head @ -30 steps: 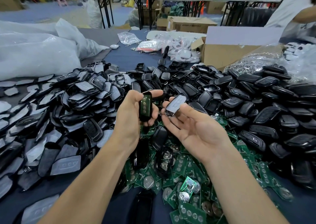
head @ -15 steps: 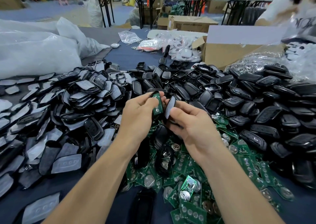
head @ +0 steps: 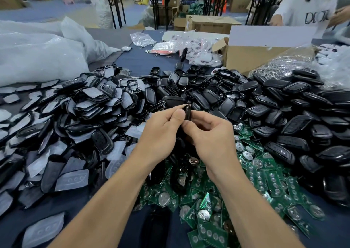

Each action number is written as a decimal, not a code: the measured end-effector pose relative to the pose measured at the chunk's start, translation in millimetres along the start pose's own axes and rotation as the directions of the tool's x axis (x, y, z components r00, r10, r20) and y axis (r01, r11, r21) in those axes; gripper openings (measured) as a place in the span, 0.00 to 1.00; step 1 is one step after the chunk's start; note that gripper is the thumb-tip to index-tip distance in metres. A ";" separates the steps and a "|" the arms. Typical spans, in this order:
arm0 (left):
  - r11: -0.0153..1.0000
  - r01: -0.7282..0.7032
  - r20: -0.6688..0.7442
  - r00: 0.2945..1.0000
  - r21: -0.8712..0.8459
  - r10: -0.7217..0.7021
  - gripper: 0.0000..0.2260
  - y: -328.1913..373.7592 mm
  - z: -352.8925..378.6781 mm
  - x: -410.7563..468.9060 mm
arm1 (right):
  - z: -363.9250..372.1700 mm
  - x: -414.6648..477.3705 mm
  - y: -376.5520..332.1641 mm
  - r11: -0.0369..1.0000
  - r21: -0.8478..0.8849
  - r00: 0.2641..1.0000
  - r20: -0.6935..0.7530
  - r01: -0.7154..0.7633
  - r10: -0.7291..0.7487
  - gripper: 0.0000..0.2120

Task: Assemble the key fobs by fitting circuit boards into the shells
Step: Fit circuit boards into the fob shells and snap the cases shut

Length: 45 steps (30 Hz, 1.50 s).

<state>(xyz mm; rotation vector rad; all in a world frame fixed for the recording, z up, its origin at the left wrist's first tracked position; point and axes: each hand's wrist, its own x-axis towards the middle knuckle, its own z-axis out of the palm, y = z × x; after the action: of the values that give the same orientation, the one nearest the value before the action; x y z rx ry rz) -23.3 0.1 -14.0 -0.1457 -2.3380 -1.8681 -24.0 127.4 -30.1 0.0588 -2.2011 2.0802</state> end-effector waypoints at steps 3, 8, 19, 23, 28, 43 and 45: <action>0.997 0.030 0.069 0.997 -0.073 -0.025 0.18 1.2 -1.3 -0.9 | 0.4 0.1 0.8 1.000 0.004 0.999 -0.043 -0.012 0.012 0.13; 0.972 0.158 0.209 0.971 -0.177 -0.119 0.29 2.2 -8.6 3.9 | -2.3 1.4 -1.6 0.992 0.096 0.993 -0.076 -0.082 0.089 0.10; 0.905 0.250 0.161 0.965 -0.343 -0.206 0.26 -2.2 -16.0 8.3 | -17.4 6.2 -17.9 0.746 0.530 0.910 0.154 -0.404 0.384 0.06; 0.843 0.305 0.205 0.950 -0.442 -0.236 0.21 -1.5 -17.7 9.6 | -23.4 9.2 -17.4 0.690 0.586 0.900 0.191 -0.424 0.391 0.06; 0.910 0.216 0.099 0.976 -0.353 -0.193 0.16 -7.0 -15.8 8.1 | -23.9 8.5 -16.4 0.726 0.537 0.903 0.250 -0.429 0.349 0.07; 0.838 0.218 -0.135 0.936 -0.500 -0.324 0.09 -5.5 -24.9 14.3 | -30.6 11.0 -9.2 0.951 -0.180 0.968 -0.046 -0.251 0.247 0.16; 0.836 0.220 -0.120 0.940 -0.503 -0.319 0.09 -6.7 -25.6 14.3 | -34.1 9.1 -9.3 0.890 -0.429 0.983 -0.163 -0.152 0.089 0.17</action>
<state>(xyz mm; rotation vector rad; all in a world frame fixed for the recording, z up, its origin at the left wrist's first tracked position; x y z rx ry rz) -37.2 -26.6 -12.4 0.3294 -1.7886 -2.4452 -30.2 161.3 -18.1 -0.2612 -2.5789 1.5249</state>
